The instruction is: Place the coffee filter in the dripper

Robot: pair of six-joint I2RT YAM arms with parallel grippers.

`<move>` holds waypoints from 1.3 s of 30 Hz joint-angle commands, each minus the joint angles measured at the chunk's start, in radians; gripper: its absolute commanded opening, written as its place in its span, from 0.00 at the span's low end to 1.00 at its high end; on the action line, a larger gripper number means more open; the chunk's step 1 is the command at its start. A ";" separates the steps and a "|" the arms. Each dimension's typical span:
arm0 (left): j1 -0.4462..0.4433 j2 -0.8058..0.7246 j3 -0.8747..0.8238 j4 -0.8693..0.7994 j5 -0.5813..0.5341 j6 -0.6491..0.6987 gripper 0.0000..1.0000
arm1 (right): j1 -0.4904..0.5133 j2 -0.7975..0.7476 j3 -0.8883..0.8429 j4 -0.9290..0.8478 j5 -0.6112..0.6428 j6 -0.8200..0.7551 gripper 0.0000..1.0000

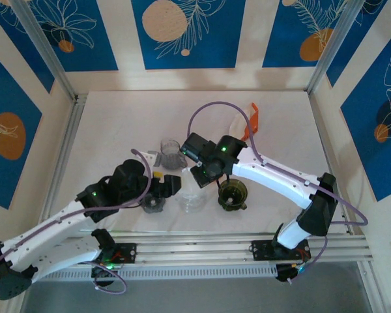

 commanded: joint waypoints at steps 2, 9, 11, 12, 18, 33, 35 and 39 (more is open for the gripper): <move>0.010 0.029 -0.034 0.050 0.073 -0.008 0.80 | 0.013 0.011 0.018 -0.025 0.027 0.014 0.00; 0.016 0.058 -0.041 0.013 0.049 -0.003 0.71 | 0.018 0.011 0.010 -0.017 0.026 0.018 0.00; 0.017 0.075 -0.041 0.012 0.053 -0.001 0.68 | 0.017 0.011 0.001 -0.014 0.026 0.021 0.02; 0.017 0.082 -0.043 0.014 0.058 -0.002 0.67 | 0.017 0.009 -0.002 -0.014 0.026 0.024 0.03; 0.019 0.089 -0.044 0.014 0.057 0.004 0.67 | 0.015 -0.063 -0.018 0.017 0.067 0.058 0.30; 0.021 0.104 -0.063 0.023 0.061 -0.004 0.63 | -0.004 -0.117 -0.139 0.107 -0.039 0.102 0.07; 0.023 0.105 -0.066 0.023 0.061 -0.005 0.63 | -0.004 -0.112 -0.143 0.108 -0.043 0.103 0.06; 0.025 0.103 -0.069 0.026 0.061 -0.006 0.64 | -0.005 -0.105 -0.151 0.111 -0.043 0.105 0.05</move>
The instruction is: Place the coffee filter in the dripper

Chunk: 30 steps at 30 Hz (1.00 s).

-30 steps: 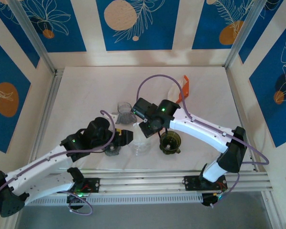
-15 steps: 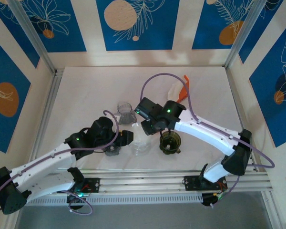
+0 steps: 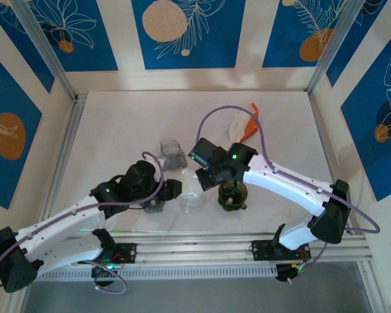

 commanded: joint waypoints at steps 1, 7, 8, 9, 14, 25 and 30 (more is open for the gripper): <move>0.014 0.001 -0.013 -0.002 0.020 -0.001 0.64 | -0.005 0.010 -0.012 0.011 -0.027 0.015 0.05; 0.015 -0.002 -0.013 -0.004 0.022 -0.001 0.64 | -0.006 -0.039 0.018 -0.012 0.018 0.025 0.35; 0.016 -0.004 -0.013 -0.003 0.023 -0.001 0.64 | -0.006 -0.051 0.019 -0.012 0.022 0.025 0.45; 0.017 -0.002 -0.013 -0.001 0.025 -0.002 0.65 | -0.009 -0.063 0.018 -0.008 0.018 0.024 0.53; 0.017 -0.001 -0.010 0.001 0.031 -0.004 0.66 | -0.026 -0.047 0.007 0.033 -0.088 0.000 0.68; 0.017 -0.005 -0.004 -0.006 0.040 -0.005 0.70 | -0.059 -0.003 0.016 0.071 -0.120 -0.029 0.81; 0.017 -0.006 0.000 -0.017 0.036 -0.001 0.71 | -0.076 0.041 0.012 0.091 -0.170 -0.035 0.80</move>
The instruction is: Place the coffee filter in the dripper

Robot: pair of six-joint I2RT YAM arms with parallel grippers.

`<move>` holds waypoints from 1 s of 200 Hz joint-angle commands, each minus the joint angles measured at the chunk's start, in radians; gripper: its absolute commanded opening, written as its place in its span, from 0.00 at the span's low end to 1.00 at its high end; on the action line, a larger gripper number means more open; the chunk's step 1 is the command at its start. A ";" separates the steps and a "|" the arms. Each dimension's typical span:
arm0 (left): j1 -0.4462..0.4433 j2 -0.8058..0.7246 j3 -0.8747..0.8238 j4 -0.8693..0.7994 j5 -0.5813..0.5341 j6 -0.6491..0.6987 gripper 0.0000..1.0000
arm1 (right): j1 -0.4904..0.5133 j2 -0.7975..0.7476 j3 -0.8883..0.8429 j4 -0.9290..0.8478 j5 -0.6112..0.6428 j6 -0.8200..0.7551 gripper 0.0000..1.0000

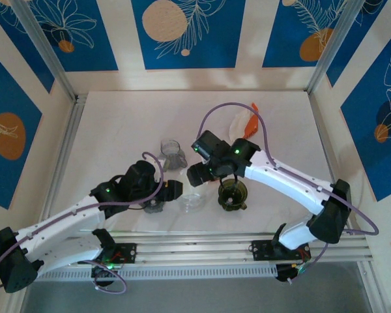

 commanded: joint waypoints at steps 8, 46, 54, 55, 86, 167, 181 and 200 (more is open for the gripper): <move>0.012 -0.003 0.004 -0.012 0.013 -0.001 0.71 | -0.005 0.038 0.006 0.011 -0.063 -0.013 0.80; 0.012 -0.002 0.006 -0.011 0.017 0.001 0.71 | -0.010 0.077 -0.015 0.007 -0.071 0.001 0.80; 0.012 -0.002 0.007 -0.012 0.014 0.002 0.71 | -0.010 0.087 -0.014 0.007 -0.071 0.001 0.80; 0.012 -0.002 0.007 -0.013 0.014 0.002 0.71 | -0.011 0.088 -0.014 0.007 -0.071 0.001 0.80; 0.012 0.001 0.005 -0.014 0.014 0.002 0.71 | -0.009 0.121 -0.018 0.003 -0.072 -0.002 0.80; 0.014 0.011 0.012 -0.012 0.023 0.002 0.72 | 0.002 0.168 -0.047 0.021 -0.056 0.004 0.80; 0.015 0.012 0.013 -0.009 0.025 0.002 0.72 | 0.003 0.178 -0.048 0.018 -0.050 0.003 0.80; 0.015 0.012 0.014 -0.006 0.028 0.001 0.72 | 0.002 0.191 -0.054 0.022 -0.048 0.003 0.80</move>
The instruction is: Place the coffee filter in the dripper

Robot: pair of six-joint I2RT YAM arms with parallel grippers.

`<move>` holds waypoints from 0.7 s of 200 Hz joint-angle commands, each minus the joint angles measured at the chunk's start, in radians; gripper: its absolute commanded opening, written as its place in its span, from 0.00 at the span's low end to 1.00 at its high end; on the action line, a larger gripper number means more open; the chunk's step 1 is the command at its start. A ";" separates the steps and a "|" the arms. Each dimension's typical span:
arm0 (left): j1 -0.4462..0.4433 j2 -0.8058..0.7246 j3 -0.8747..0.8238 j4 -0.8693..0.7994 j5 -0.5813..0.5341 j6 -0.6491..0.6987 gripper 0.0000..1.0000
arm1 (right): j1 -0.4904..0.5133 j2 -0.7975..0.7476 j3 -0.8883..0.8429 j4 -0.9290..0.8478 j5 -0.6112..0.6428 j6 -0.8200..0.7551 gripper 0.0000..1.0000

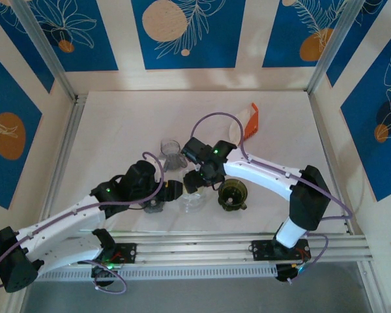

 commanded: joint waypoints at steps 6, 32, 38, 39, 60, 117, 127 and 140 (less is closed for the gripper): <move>0.013 0.006 0.013 -0.005 0.024 -0.001 0.72 | 0.007 0.022 -0.015 0.000 0.004 0.006 0.80; 0.014 0.006 0.018 -0.005 0.027 -0.003 0.73 | 0.011 0.029 -0.027 0.006 0.008 0.009 0.80; 0.015 0.005 0.019 -0.006 0.027 -0.003 0.73 | 0.011 0.031 -0.027 0.006 0.009 0.009 0.80; 0.015 0.005 0.019 -0.006 0.027 -0.003 0.73 | 0.011 0.031 -0.027 0.006 0.008 0.009 0.80; 0.018 -0.006 0.023 -0.004 0.027 -0.010 0.78 | 0.012 0.035 -0.029 0.006 0.017 0.012 0.80; 0.028 -0.050 0.029 -0.006 -0.002 -0.006 0.87 | 0.017 0.039 -0.025 0.006 0.027 0.015 0.80; 0.030 -0.046 0.029 -0.008 -0.002 -0.004 0.87 | 0.017 0.039 -0.024 0.006 0.028 0.015 0.80; 0.032 -0.037 0.027 -0.001 0.004 -0.001 0.87 | 0.018 0.038 -0.024 0.008 0.027 0.017 0.80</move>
